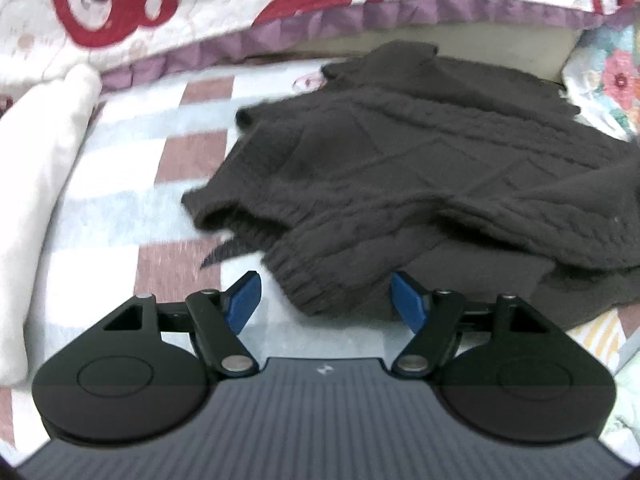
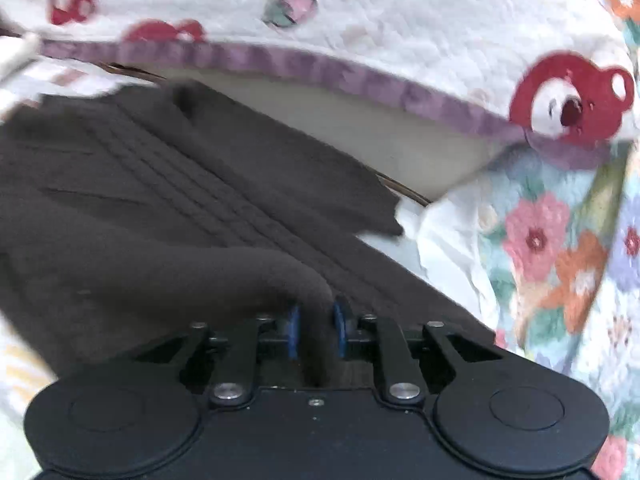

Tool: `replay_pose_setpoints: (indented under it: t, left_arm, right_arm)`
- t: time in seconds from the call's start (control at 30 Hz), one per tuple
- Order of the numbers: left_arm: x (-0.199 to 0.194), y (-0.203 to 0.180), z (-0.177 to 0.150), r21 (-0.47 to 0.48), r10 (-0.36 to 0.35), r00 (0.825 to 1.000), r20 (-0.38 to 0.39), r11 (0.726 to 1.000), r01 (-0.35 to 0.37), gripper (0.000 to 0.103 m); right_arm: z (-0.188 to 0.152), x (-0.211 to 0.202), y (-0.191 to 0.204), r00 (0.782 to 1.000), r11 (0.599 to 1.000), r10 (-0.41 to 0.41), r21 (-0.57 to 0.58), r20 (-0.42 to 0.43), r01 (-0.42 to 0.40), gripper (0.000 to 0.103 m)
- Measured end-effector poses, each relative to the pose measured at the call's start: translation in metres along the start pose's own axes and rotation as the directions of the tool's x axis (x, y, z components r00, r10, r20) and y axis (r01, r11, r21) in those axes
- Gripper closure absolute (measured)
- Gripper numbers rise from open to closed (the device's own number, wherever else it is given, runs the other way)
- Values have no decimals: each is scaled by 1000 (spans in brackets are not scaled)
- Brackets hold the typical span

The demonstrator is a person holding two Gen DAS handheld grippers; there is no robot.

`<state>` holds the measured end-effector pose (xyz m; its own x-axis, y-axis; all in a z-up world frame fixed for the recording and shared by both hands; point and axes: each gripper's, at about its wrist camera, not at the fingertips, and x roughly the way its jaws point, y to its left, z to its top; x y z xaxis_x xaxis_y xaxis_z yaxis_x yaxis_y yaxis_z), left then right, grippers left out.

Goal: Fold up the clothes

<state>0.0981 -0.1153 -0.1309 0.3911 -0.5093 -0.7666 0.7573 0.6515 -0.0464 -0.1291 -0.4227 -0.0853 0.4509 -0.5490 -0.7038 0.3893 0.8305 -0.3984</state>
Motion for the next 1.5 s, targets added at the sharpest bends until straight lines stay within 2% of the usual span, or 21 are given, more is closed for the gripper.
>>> replay_pose_setpoints:
  t: [0.03,0.1,0.2,0.33,0.4,0.5,0.53,0.6,0.67,0.7,0.87,0.9,0.93,1.03,1.1,1.13,1.2,1.23,1.3,1.4,1.5]
  left_arm:
    - [-3,-3,1,19,-4,1000,20,1000,4,32]
    - [-9,-10,4,58,-20,998,57,998,17,32]
    - [-13,-19,6,74,-78,995,65,995,73,32]
    - [-6,-27,6,-30,-172,985,24,984,173,32]
    - [-1,-27,5,-95,-209,978,5,973,208,32]
    - [0,-30,3,-139,-222,975,-8,966,218,32]
    - [-2,-31,4,-128,-207,978,-3,970,205,32]
    - [-8,-31,4,-117,-176,984,6,978,176,32]
    - [-15,-26,1,-141,-155,988,12,978,155,32]
    - [-19,-22,0,-161,-147,989,14,976,147,32]
    - [-45,5,-11,-299,-108,994,32,948,113,32]
    - [-50,10,-12,-319,-103,994,41,941,111,32]
    - [-53,13,-13,-342,-104,994,45,933,113,32]
    - [-56,22,-17,-436,-143,989,44,888,148,31]
    - [-54,25,-21,-498,-184,982,41,848,180,30]
    - [-53,26,-25,-525,-202,979,39,829,192,30]
    - [-50,25,-33,-562,-217,976,34,803,198,30]
    - [-49,25,-38,-573,-218,976,26,796,193,30]
    - [-44,25,-46,-592,-220,975,3,786,179,30]
    - [-37,24,-54,-590,-189,981,-35,796,132,30]
    - [-31,24,-49,-547,-133,990,-41,832,89,30]
  right_arm:
    - [1,-1,7,1000,1000,14,-13,14,-14,67]
    - [-2,-8,20,991,992,125,-39,56,-123,56]
    - [-11,-14,41,952,953,298,-87,72,-291,52]
    - [-24,-1,69,903,892,428,-178,35,-415,45]
    - [-30,6,77,906,884,422,-222,5,-411,39]
    - [-41,17,84,935,891,355,-307,9,-335,36]
    - [-45,20,82,943,899,331,-310,21,-309,36]
    - [-47,27,71,937,916,344,-240,53,-323,37]
    - [-45,31,58,918,917,386,-146,89,-371,62]
    - [-42,31,51,903,908,416,-92,105,-408,89]
    - [-39,-22,15,831,836,513,95,214,-540,90]
    - [-42,-41,8,806,807,550,111,217,-580,90]
    - [-47,-59,3,774,768,599,126,204,-628,90]
    - [-69,-87,-7,637,603,762,232,116,-763,90]
    - [-87,-95,-4,550,513,834,300,49,-804,90]
    - [-97,-97,0,516,482,856,325,24,-814,90]
    - [-118,-90,15,423,407,904,404,-54,-819,90]
    - [-127,-85,23,405,404,909,438,-97,-803,90]
    - [-138,-77,34,398,423,904,454,-156,-784,87]
    - [-141,-69,31,397,414,907,486,-143,-770,83]
    - [-137,-78,10,434,407,899,480,-59,-777,68]
